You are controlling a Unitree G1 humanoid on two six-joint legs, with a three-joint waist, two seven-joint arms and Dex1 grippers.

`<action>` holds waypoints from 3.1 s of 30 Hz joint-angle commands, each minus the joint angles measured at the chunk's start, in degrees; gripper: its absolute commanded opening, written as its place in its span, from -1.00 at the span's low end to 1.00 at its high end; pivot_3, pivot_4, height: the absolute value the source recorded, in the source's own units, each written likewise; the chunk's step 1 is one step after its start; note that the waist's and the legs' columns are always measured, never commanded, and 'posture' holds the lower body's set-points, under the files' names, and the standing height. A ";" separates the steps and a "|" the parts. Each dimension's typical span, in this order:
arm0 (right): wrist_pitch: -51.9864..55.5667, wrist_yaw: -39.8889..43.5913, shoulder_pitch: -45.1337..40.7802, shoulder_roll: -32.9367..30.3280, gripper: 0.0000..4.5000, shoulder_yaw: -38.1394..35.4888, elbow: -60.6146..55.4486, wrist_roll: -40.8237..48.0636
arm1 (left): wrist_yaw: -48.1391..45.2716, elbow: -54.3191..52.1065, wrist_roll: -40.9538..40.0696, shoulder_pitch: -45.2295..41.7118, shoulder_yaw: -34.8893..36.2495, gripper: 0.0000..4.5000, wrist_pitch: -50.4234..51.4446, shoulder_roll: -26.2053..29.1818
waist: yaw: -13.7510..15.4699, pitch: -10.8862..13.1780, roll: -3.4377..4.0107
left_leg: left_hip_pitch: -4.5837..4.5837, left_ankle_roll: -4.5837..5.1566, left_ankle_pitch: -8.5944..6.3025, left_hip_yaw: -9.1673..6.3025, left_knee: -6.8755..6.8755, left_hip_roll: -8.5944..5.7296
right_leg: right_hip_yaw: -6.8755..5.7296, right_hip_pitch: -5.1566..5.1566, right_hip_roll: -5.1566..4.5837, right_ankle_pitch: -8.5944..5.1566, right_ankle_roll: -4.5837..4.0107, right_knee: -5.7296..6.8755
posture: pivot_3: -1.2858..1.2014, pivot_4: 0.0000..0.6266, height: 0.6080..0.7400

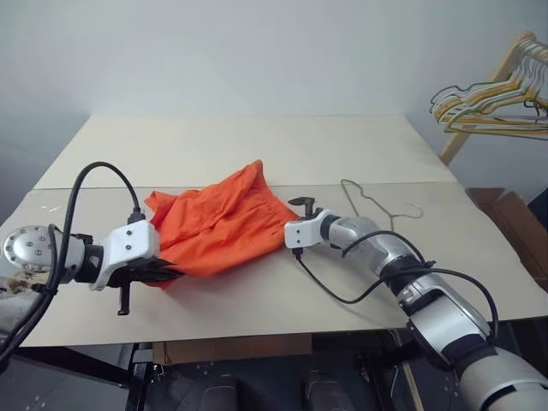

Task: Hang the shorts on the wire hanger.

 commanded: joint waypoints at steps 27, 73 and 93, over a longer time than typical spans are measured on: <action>-13.07 31.70 25.49 -41.18 -0.99 -9.40 -47.46 30.20 | -10.67 14.27 5.83 -7.77 -6.02 -1.00 -19.65 0.95 | 1.18 0.00 0.15 | 0.26 0.01 0.00 0.13 -0.01 0.06 | 0.03 0.26 0.02 -0.03 -0.02 -0.05 | 0.01 -0.90 1.00; -28.60 -16.60 -8.92 -11.81 -0.99 -2.34 19.23 0.77 | 16.45 48.26 17.24 -42.80 -11.52 -1.00 -43.96 -23.38 | -7.29 -0.92 0.16 | -0.82 -0.40 0.82 0.47 -0.78 -0.28 | -0.09 -1.37 -0.47 0.73 0.21 0.12 | 0.00 -1.00 1.00; -34.13 -17.99 -1.90 -14.19 -0.99 3.78 13.34 -9.07 | -8.20 8.06 12.71 -8.96 -10.68 -1.00 -20.34 -0.05 | -7.31 -0.98 0.23 | 0.35 0.07 0.49 0.01 -0.93 -0.24 | -0.14 -0.13 -0.47 0.60 0.22 -0.37 | 0.00 -0.92 1.00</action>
